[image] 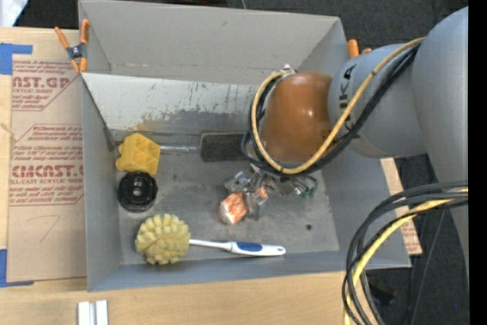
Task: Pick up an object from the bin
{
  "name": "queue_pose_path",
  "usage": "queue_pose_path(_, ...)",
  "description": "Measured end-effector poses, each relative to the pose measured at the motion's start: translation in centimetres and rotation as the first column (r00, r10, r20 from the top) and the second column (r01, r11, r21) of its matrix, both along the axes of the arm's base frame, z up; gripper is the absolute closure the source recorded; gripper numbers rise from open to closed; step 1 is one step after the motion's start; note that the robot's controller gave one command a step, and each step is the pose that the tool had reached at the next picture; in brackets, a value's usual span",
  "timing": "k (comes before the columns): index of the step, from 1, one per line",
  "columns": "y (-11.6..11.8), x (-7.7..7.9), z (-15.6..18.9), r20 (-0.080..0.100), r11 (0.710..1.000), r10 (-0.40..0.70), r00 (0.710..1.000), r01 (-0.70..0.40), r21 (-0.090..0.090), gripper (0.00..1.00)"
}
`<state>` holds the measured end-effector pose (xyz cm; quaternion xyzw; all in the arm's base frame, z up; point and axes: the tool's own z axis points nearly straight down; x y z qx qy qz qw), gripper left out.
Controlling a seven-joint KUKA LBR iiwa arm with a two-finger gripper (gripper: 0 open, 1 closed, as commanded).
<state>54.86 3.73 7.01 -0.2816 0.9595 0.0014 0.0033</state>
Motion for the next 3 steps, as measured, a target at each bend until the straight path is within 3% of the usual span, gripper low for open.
queue_pose_path(3,0.1,-0.1,5.4,-0.003,1.0,0.0,1.0,0.0,0.001,1.0)
